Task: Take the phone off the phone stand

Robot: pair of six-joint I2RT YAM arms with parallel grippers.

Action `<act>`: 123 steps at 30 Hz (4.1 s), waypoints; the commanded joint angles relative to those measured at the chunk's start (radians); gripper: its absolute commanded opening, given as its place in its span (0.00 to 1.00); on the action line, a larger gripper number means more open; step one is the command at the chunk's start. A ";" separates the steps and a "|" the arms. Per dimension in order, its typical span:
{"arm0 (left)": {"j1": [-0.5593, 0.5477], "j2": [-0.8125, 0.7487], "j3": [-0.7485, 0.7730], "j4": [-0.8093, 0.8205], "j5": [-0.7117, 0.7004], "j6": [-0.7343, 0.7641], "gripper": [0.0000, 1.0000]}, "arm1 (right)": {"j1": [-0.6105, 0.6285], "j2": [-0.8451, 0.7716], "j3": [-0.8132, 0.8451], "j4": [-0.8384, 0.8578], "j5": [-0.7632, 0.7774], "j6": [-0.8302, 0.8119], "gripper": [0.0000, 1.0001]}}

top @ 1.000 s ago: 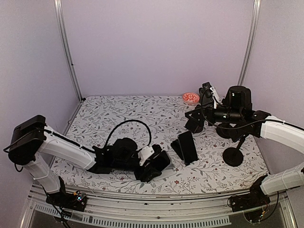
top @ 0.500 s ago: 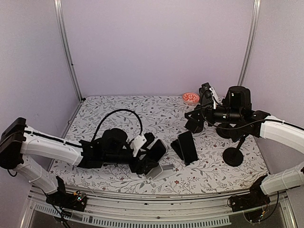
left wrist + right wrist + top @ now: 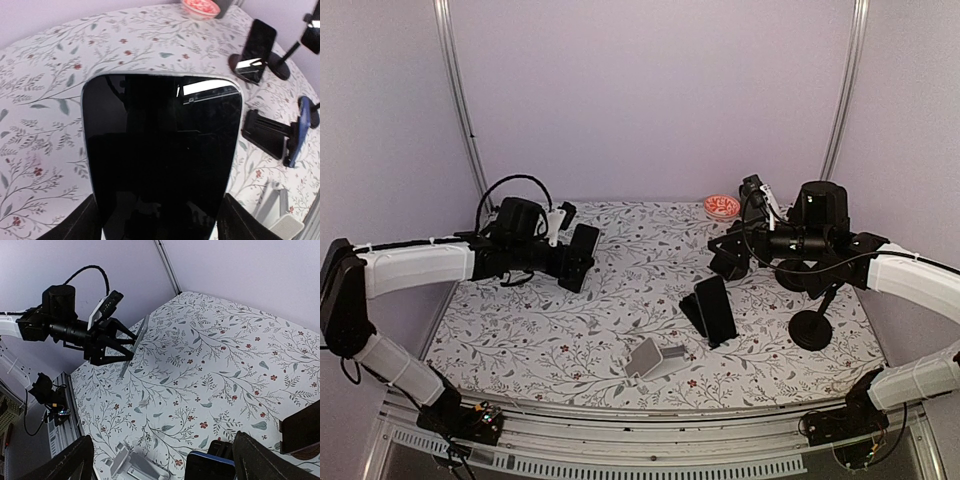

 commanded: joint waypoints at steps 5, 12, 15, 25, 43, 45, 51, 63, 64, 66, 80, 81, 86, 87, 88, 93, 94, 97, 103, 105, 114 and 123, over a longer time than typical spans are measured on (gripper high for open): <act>0.282 0.101 0.151 -0.234 -0.005 0.033 0.46 | -0.006 -0.032 0.021 0.023 -0.039 -0.035 0.99; 0.458 0.183 0.235 -0.341 -0.029 0.068 0.45 | -0.005 -0.047 0.004 0.041 -0.060 -0.048 0.99; 0.517 0.230 0.287 -0.383 -0.060 0.094 0.44 | -0.006 -0.042 0.002 0.042 -0.074 -0.047 0.99; 0.612 0.330 0.331 -0.458 -0.141 0.156 0.43 | -0.006 -0.039 -0.011 0.056 -0.088 -0.047 0.99; 0.661 0.327 0.144 -0.441 -0.191 0.166 0.45 | -0.005 0.004 -0.010 0.101 -0.133 -0.036 0.99; 0.662 0.339 0.129 -0.432 -0.190 0.167 0.45 | -0.006 0.003 -0.011 0.102 -0.134 -0.033 0.99; 0.662 0.379 0.129 -0.423 -0.186 0.175 0.52 | -0.006 -0.006 -0.013 0.101 -0.131 -0.035 0.99; 0.641 0.346 0.137 -0.429 -0.197 0.179 0.99 | -0.005 -0.014 -0.011 0.093 -0.130 -0.039 0.99; 0.630 0.334 0.138 -0.429 -0.201 0.183 0.99 | -0.006 -0.015 -0.009 0.092 -0.130 -0.039 0.99; 0.601 0.300 0.143 -0.426 -0.201 0.189 0.99 | -0.005 -0.016 -0.008 0.091 -0.130 -0.038 0.99; 0.223 -0.044 0.152 -0.348 -0.085 0.194 0.99 | -0.006 -0.051 0.016 0.050 -0.100 -0.033 0.99; 0.180 -0.066 0.145 -0.338 -0.085 0.191 0.99 | -0.006 -0.054 0.017 0.045 -0.097 -0.033 0.99; -0.038 -0.145 0.108 -0.266 -0.094 0.184 0.99 | -0.006 -0.069 0.020 0.021 -0.091 -0.032 0.99; -0.093 -0.152 0.099 -0.249 -0.092 0.182 0.99 | -0.006 -0.072 0.020 0.013 -0.088 -0.033 0.99; -0.135 -0.157 0.091 -0.233 -0.083 0.184 0.99 | -0.006 -0.077 0.019 0.008 -0.085 -0.033 0.99; -0.328 -0.129 0.028 -0.137 -0.086 0.170 0.99 | -0.005 -0.089 0.012 -0.013 -0.064 -0.035 0.99; -0.357 -0.121 0.015 -0.114 -0.069 0.160 0.99 | -0.005 -0.089 0.013 -0.018 -0.062 -0.035 0.99; -0.445 -0.084 -0.016 -0.059 -0.062 0.144 0.99 | -0.006 -0.086 0.010 -0.027 -0.059 -0.035 0.99; -0.541 0.044 -0.024 0.004 -0.046 0.111 0.99 | -0.006 -0.087 0.010 -0.039 -0.064 -0.036 0.99; -0.561 0.083 -0.017 0.023 -0.050 0.110 0.99 | -0.006 -0.088 0.007 -0.039 -0.062 -0.037 0.99; -0.583 0.205 0.013 0.060 -0.063 0.108 0.99 | -0.006 -0.084 -0.004 -0.025 -0.068 -0.028 0.99; -0.604 0.276 0.029 0.082 -0.058 0.093 0.92 | -0.006 -0.081 -0.021 -0.010 -0.078 -0.020 0.99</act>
